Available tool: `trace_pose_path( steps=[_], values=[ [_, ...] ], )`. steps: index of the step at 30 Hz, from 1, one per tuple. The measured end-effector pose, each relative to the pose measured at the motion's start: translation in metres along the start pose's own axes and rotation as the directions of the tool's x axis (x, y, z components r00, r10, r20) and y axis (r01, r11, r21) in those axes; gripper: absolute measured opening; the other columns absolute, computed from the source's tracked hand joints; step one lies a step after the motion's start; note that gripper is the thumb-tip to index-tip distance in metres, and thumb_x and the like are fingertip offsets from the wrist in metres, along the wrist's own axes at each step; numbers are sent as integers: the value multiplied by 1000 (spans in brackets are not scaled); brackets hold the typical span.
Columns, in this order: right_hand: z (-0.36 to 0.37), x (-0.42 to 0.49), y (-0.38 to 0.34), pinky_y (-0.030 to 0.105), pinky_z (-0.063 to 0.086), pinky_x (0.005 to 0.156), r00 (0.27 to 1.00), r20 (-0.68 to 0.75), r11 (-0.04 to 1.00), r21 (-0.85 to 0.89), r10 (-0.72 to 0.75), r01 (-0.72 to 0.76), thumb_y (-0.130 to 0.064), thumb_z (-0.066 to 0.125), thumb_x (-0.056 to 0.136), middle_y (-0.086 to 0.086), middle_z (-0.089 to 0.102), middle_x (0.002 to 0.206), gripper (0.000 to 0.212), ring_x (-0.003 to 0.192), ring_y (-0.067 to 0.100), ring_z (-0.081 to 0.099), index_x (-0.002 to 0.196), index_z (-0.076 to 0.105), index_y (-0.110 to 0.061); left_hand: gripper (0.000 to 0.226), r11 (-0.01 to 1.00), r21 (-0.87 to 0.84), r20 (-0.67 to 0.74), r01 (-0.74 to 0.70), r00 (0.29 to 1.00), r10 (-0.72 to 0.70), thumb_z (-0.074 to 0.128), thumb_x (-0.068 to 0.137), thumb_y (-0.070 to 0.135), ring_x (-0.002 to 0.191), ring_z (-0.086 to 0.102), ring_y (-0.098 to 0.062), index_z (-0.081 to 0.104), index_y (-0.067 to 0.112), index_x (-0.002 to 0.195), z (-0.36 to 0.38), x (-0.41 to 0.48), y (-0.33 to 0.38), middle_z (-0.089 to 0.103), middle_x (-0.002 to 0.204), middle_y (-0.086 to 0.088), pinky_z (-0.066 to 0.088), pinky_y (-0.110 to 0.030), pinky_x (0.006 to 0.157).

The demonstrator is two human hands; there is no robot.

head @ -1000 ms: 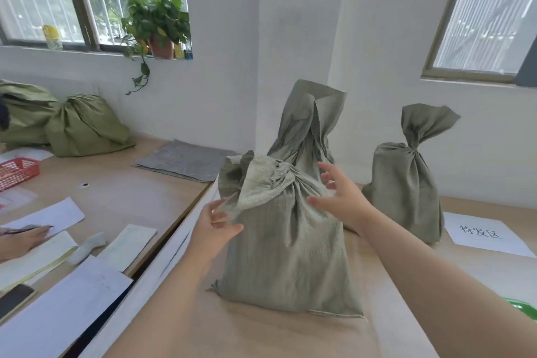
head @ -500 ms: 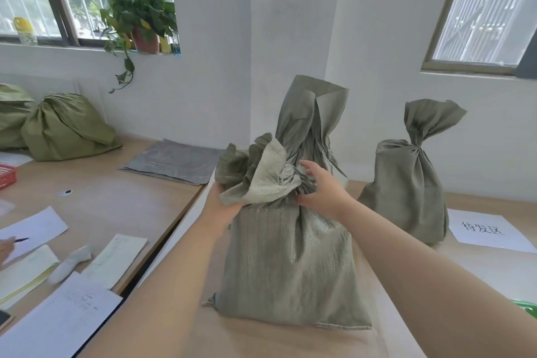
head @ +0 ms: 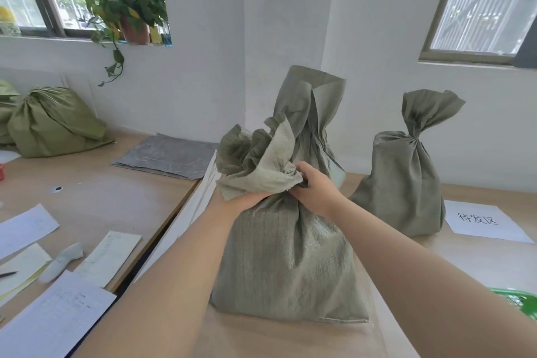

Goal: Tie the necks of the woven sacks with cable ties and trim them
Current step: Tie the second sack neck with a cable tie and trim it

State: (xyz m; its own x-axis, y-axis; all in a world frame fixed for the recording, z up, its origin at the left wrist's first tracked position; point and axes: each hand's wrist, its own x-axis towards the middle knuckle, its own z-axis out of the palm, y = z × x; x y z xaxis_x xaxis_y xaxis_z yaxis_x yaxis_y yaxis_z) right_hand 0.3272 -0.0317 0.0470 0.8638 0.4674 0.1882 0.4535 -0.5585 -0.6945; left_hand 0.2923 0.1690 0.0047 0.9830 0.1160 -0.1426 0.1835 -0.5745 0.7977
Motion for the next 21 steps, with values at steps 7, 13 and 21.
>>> trace_pose_path(
  steps=[7, 13, 21],
  values=[
    [-7, -23, -3, 30, 43, 71, 993, -55, 991, 81, -101, 106, -25, 56, 97, -6, 61, 86, 4, 81, 16, 55, 94, 54, -22, 61, 990, -60, -93, -125, 989, 119, 63, 89, 63, 135, 44, -4, 48, 40, 143, 1, -55, 61, 46, 148, 17, 34, -27, 116],
    [-14, -51, -6, 32, 47, 92, 984, -34, 971, 159, -173, 176, -18, 54, 97, -7, 66, 108, 18, 104, 13, 60, 115, 59, -21, 53, 970, 144, -252, -196, 941, 228, 47, 85, 67, 112, 60, -19, 61, 29, 119, 17, -66, 75, 66, 118, 4, 48, -43, 101],
    [-51, -99, 8, 44, 50, 80, 967, -175, 928, 291, -186, 231, -31, 59, 94, 13, 62, 89, 20, 84, 34, 56, 102, 58, -13, 53, 940, -287, -282, -184, 954, 100, 70, 93, 20, 133, 52, -26, 51, 9, 141, 59, -100, 109, 57, 140, -6, 41, -25, 94]
  ],
)
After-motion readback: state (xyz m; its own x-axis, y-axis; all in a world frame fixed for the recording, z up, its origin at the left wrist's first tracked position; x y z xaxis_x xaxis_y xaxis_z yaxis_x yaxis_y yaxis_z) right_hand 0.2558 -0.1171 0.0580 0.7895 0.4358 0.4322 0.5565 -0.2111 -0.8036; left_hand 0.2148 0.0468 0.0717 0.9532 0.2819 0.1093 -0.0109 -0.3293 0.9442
